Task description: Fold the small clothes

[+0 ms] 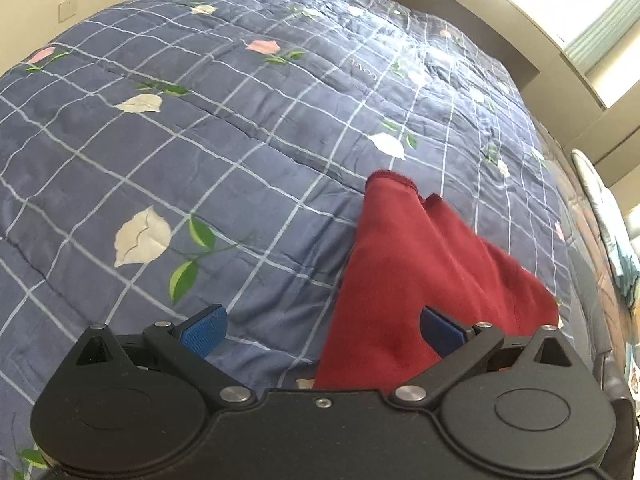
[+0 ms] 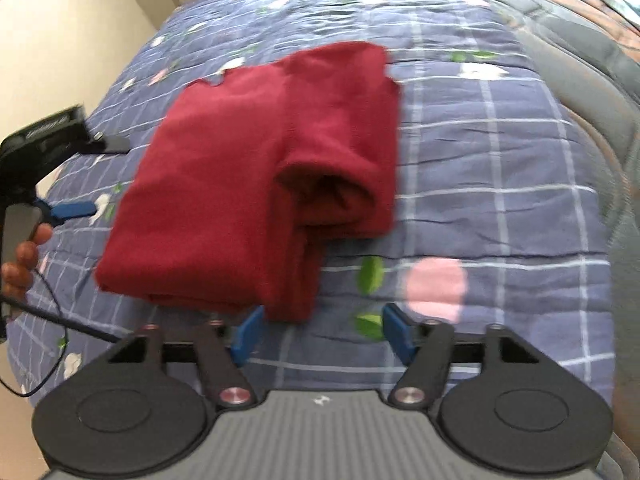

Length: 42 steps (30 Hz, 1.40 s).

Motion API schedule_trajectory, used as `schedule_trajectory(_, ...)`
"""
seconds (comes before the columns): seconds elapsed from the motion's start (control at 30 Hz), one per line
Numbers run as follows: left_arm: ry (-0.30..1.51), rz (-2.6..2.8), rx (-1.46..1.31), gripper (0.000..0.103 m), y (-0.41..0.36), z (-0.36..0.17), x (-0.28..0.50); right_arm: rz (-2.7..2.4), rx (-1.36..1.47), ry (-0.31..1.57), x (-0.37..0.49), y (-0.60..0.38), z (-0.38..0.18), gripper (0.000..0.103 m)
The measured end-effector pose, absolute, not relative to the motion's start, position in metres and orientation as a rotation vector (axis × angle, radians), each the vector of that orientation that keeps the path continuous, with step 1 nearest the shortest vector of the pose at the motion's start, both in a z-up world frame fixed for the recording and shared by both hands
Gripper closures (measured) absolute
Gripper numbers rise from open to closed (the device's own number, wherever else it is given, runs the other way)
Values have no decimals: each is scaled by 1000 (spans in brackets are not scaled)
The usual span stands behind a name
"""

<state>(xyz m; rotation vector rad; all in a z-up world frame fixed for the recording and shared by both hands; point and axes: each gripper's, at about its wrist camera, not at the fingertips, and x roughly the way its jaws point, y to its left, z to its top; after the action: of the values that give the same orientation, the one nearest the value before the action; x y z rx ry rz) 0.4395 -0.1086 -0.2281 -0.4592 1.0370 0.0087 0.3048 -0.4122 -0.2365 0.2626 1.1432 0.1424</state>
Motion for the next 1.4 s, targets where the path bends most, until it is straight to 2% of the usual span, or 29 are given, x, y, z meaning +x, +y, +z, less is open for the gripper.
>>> schedule_trajectory(0.07,1055,-1,-438,1,-113,-230,444,103,293,1131,305,-423,-235,11)
schedule_trajectory(0.13,1070,-13,-418,1,-117,-233,447,77,326,1108,305,-432,-234,5)
schedule_trajectory(0.27,1124,-22,-369,1,-123,-242,446,35,386,1036,303,-446,-227,0)
schedule_trajectory(0.47,1142,-22,-383,1,-126,-249,441,12,436,938,324,-457,-220,0)
schedule_trajectory(0.83,1124,-41,-373,1,-131,-243,445,20,597,863,399,-456,-240,0)
schedule_trajectory(1.1,1093,-78,-360,1,-136,-240,460,66,603,899,420,-450,-259,0)
schedule_trajectory(1.23,1092,-73,-351,1,-135,-244,466,68,654,973,423,-452,-278,0)
schedule_trajectory(1.4,1106,-70,-356,1,-134,-252,470,85,674,941,415,-454,-290,0)
